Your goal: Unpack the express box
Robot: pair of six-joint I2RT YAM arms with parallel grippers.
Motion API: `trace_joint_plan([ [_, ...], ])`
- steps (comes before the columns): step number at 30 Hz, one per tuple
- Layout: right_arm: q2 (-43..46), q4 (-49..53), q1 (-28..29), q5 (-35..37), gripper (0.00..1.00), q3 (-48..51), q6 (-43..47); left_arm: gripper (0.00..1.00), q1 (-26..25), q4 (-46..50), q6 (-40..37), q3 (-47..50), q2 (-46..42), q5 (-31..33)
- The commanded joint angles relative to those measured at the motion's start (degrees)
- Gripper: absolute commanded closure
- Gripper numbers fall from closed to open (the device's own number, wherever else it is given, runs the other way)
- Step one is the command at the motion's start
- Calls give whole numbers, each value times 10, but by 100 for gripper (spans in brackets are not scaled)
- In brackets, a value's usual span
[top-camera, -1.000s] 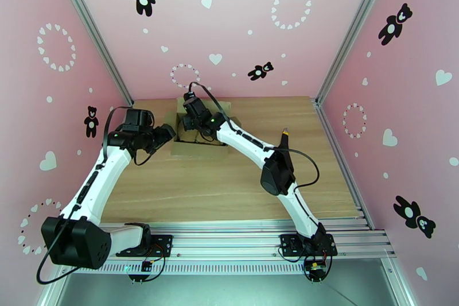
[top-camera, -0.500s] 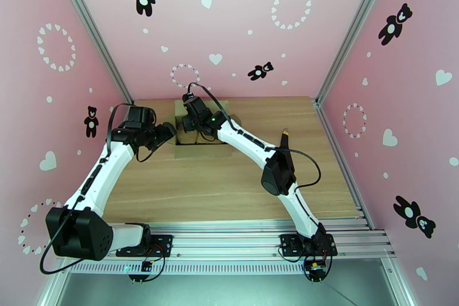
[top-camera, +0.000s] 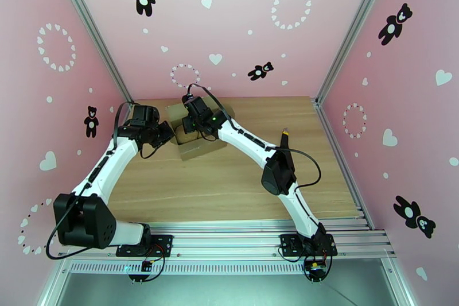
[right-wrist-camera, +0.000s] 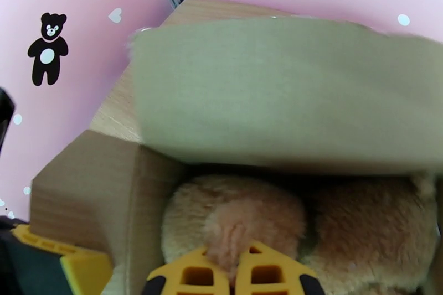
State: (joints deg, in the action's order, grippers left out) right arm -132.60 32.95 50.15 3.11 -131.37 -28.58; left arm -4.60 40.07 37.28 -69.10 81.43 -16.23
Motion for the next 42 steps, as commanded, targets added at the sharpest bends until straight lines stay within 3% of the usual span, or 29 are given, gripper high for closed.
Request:
trace_joint_plan([
  [1, 14, 13, 0, -21, 100, -22, -8, 100, 3, -11, 14, 9, 14, -12],
  [28, 165, 30, -23, 12, 100, -27, 57, 100, 3, 27, 0, -12, 57, 30],
  [42, 235, 33, -46, -50, 100, -44, 62, 100, 3, 28, 3, -23, 64, 42],
])
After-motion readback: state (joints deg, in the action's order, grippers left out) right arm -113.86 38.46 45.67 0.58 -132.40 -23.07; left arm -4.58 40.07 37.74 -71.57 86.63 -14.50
